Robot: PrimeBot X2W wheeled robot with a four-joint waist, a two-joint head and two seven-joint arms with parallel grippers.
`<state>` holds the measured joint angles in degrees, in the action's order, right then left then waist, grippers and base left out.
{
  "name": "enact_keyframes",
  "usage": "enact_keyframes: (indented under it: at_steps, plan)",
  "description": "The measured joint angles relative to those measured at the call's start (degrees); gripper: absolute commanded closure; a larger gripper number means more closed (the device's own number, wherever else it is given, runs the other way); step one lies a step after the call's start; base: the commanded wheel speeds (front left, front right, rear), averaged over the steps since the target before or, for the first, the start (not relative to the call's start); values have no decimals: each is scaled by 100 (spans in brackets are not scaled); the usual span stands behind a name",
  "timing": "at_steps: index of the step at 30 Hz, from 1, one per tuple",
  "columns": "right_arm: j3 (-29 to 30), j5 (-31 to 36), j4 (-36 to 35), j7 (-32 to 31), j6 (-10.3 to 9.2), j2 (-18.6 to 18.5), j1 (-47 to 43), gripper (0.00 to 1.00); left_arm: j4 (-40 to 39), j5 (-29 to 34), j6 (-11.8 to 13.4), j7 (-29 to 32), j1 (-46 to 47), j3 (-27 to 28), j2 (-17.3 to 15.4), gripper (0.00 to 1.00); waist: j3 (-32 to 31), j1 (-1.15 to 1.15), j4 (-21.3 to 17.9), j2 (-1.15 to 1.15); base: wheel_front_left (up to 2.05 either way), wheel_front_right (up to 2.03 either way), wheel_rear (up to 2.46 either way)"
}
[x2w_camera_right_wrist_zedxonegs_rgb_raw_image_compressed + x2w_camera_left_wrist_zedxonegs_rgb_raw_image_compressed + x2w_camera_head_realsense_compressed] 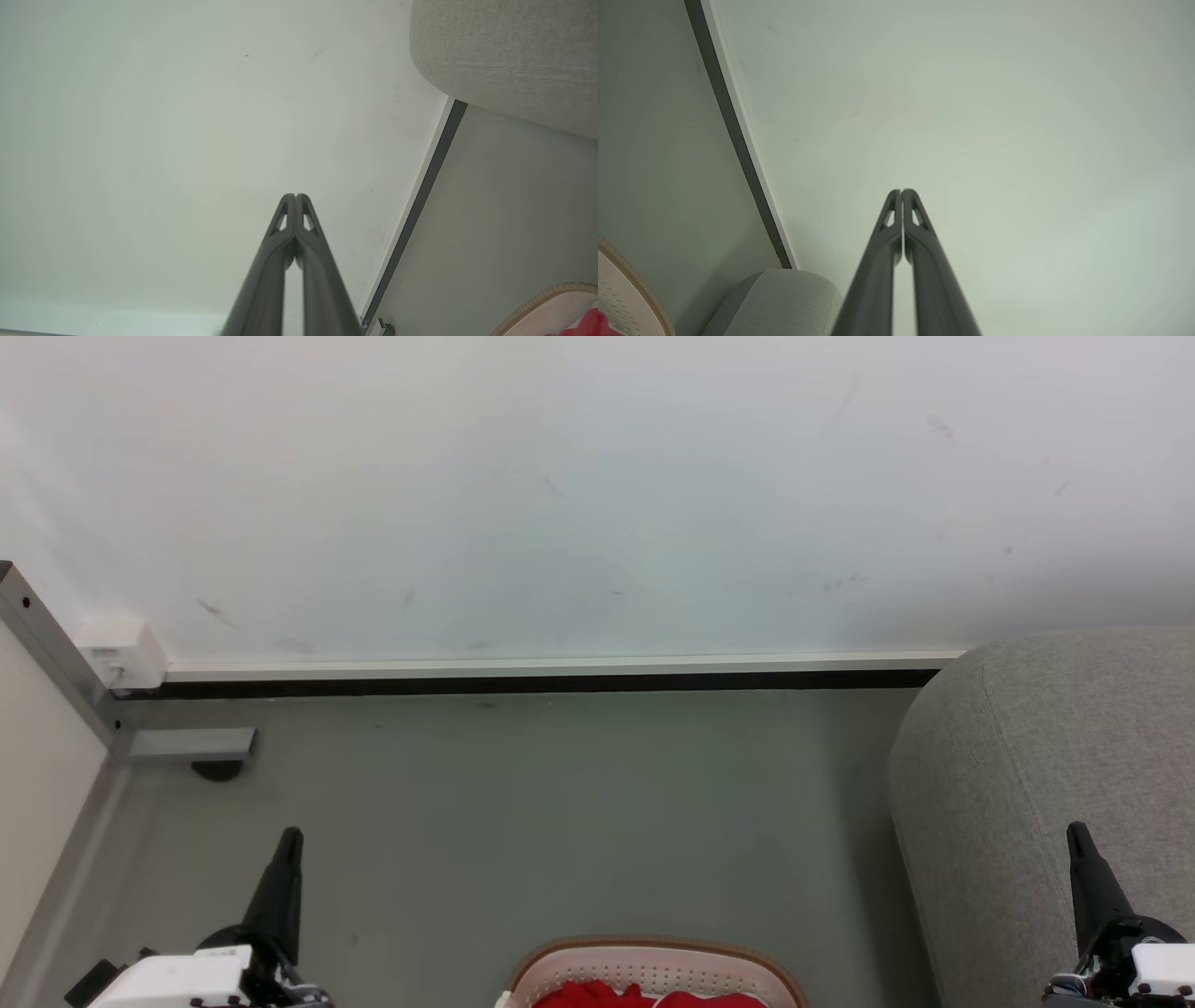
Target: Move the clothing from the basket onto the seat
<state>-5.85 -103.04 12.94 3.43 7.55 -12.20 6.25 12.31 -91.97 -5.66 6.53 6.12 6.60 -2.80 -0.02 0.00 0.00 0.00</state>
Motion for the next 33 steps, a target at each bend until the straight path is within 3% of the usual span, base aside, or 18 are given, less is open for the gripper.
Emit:
enact_keyframes:
  at_steps: [33]
  plan:
    - [0, 0, 0, 0, 0, 0, 0, 100, 0, 0, 0, 0, 0, 0, 0, 100, 0, 0, 0, 0, 0, 0, 0]
